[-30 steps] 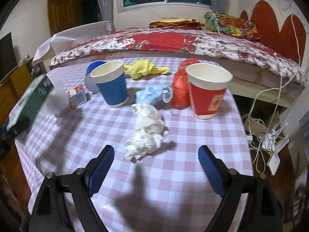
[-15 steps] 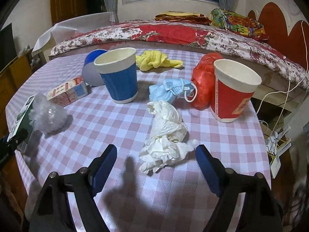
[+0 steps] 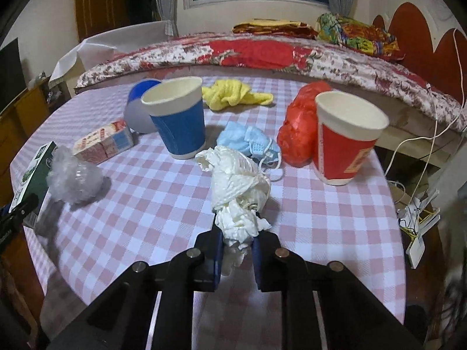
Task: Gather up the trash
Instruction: 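Carry carton and tissue over the black bin and open both tools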
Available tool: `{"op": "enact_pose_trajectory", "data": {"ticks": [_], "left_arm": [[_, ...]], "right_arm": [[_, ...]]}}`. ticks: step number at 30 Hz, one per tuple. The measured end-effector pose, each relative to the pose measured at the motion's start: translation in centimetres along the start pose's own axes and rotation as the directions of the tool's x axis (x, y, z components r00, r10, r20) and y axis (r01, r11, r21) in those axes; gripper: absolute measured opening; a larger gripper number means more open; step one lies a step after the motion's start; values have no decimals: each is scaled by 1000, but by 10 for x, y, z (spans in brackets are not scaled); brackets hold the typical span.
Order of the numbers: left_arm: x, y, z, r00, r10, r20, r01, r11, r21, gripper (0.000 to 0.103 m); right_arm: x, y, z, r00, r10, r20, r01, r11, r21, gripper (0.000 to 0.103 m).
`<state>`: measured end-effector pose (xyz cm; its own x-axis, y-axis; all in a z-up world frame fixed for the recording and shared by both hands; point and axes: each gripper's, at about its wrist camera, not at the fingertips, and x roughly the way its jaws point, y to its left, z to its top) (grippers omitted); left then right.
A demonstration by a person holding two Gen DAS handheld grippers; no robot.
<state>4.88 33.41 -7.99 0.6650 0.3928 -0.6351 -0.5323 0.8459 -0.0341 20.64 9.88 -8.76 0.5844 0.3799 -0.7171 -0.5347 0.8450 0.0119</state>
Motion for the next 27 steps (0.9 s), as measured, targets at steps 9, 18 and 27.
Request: {"op": "enact_pose_trajectory", "data": {"ticks": [9, 18, 27], "left_arm": [[-43, -30, 7, 996, -64, 58, 61, 997, 55, 55], [-63, -90, 2, 985, -167, 49, 159, 977, 142, 55], [-69, -158, -9, 963, -268, 2, 260, 935, 241, 55]], "right_arm": [[-53, -27, -9, 997, -30, 65, 27, 999, 45, 18], [-97, -70, -29, 992, -78, 103, 66, 991, 113, 18], [-122, -120, -55, 985, -138, 104, 116, 974, 192, 18]]}}
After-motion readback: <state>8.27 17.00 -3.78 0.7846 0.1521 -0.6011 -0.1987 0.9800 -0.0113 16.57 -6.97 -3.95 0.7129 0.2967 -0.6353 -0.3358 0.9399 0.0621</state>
